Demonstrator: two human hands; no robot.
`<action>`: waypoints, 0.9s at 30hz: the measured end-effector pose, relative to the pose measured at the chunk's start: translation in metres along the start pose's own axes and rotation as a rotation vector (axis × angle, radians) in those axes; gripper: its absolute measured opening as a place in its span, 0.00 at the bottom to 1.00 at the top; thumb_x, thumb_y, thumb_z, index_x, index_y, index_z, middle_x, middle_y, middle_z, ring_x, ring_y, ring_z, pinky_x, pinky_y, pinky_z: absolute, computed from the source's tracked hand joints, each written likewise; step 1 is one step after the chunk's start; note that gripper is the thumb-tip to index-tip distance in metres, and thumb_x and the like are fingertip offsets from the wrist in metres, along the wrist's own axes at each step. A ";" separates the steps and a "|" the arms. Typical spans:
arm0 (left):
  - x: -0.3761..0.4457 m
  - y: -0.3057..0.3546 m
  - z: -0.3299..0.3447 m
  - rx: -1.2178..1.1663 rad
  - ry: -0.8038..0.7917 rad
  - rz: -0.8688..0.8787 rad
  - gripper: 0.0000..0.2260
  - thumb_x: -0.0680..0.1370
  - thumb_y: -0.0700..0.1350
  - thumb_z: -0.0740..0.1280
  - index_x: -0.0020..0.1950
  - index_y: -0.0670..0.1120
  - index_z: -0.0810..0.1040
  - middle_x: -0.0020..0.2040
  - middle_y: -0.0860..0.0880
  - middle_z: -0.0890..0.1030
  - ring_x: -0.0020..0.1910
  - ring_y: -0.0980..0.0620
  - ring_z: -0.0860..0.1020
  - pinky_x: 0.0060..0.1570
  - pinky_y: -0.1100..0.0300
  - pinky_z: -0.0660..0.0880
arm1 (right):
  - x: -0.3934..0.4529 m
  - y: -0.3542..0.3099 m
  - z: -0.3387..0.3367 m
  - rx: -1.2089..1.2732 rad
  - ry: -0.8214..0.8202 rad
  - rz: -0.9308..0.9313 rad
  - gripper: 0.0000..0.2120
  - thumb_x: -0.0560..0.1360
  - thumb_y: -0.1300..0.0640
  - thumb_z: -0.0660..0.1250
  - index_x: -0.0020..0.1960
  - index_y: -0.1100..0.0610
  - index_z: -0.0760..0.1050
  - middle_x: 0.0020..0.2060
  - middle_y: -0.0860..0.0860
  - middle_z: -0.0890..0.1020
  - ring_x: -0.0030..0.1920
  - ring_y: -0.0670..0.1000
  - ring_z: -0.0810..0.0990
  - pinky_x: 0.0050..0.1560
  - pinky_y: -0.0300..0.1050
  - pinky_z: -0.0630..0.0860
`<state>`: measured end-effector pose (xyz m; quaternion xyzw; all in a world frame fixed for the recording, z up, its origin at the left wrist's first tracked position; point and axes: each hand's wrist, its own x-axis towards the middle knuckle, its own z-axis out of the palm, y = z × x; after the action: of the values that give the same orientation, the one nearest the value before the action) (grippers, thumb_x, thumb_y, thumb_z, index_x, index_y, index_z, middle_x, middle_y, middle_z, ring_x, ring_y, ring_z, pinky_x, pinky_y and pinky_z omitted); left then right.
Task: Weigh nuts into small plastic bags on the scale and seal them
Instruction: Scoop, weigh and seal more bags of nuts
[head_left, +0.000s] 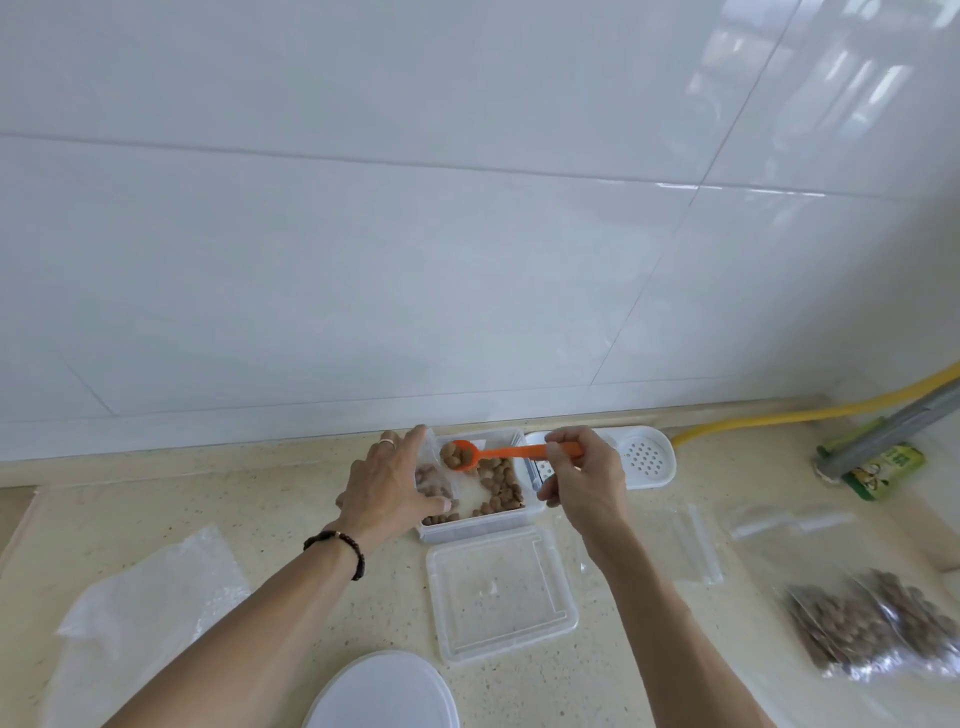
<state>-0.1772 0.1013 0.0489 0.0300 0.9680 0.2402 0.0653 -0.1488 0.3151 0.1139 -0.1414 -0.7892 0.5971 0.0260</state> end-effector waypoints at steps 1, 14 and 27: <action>-0.001 0.003 -0.001 -0.030 0.001 0.006 0.39 0.66 0.59 0.74 0.71 0.52 0.61 0.56 0.49 0.70 0.59 0.47 0.71 0.53 0.52 0.70 | -0.004 -0.004 0.002 -0.059 -0.058 -0.071 0.06 0.79 0.65 0.62 0.47 0.57 0.76 0.34 0.54 0.79 0.25 0.49 0.78 0.27 0.41 0.74; -0.047 0.031 -0.010 -0.228 0.095 0.022 0.41 0.66 0.56 0.75 0.74 0.52 0.59 0.62 0.47 0.69 0.60 0.46 0.72 0.58 0.49 0.71 | -0.069 -0.030 -0.033 -0.020 0.197 -0.285 0.06 0.77 0.65 0.66 0.45 0.57 0.79 0.30 0.51 0.80 0.27 0.47 0.79 0.29 0.42 0.75; -0.149 0.045 0.018 -0.084 0.100 0.349 0.42 0.64 0.58 0.76 0.73 0.48 0.62 0.60 0.48 0.73 0.57 0.46 0.75 0.54 0.51 0.69 | -0.210 0.104 -0.054 0.476 0.566 0.365 0.04 0.76 0.64 0.67 0.46 0.57 0.77 0.44 0.58 0.85 0.33 0.49 0.79 0.32 0.41 0.74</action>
<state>-0.0260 0.1359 0.0709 0.1828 0.9392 0.2895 -0.0246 0.0833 0.3380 0.0572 -0.4277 -0.5526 0.6954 0.1676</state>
